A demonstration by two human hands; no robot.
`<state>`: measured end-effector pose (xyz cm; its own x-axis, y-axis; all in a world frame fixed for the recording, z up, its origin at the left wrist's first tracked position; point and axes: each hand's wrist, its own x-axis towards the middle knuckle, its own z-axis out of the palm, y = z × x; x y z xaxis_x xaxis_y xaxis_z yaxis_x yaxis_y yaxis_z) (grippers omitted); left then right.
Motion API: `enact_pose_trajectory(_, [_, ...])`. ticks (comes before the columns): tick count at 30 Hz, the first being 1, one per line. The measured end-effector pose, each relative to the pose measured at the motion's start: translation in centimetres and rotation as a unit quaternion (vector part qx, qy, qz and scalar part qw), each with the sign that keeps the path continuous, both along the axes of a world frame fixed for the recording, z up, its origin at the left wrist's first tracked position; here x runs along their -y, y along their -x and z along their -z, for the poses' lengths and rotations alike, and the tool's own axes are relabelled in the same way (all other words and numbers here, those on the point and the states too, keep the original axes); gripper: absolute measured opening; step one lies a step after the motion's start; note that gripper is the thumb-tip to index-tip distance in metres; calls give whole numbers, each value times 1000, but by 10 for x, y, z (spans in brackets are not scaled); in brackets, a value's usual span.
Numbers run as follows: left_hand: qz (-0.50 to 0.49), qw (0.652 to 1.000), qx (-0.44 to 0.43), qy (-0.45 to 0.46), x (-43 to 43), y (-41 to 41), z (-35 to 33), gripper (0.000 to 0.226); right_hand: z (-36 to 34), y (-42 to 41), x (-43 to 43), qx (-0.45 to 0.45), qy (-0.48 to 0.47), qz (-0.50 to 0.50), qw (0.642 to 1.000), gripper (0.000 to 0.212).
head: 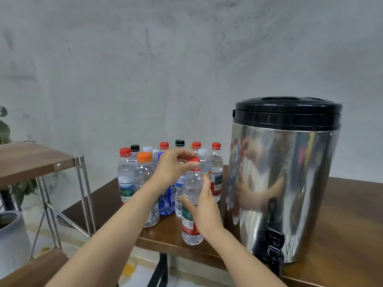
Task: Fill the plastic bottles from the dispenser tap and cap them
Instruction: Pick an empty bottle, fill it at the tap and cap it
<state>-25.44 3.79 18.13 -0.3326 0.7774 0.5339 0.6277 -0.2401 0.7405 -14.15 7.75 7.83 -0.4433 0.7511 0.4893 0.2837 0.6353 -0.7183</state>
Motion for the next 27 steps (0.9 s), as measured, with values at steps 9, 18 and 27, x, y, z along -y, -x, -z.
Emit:
enact_pose_trajectory(9, [15, 1000, 6, 8, 1, -3, -1, 18, 0, -1, 1, 0, 1, -2, 1000, 92])
enact_pose_trajectory(18, [69, 995, 61, 32, 7, -5, 4, 26, -2, -3, 3, 9, 3, 8, 1000, 92])
enact_pose_trajectory(27, [19, 993, 117, 2, -2, -10, 10, 31, -3, -3, 5, 9, 7, 9, 1000, 92])
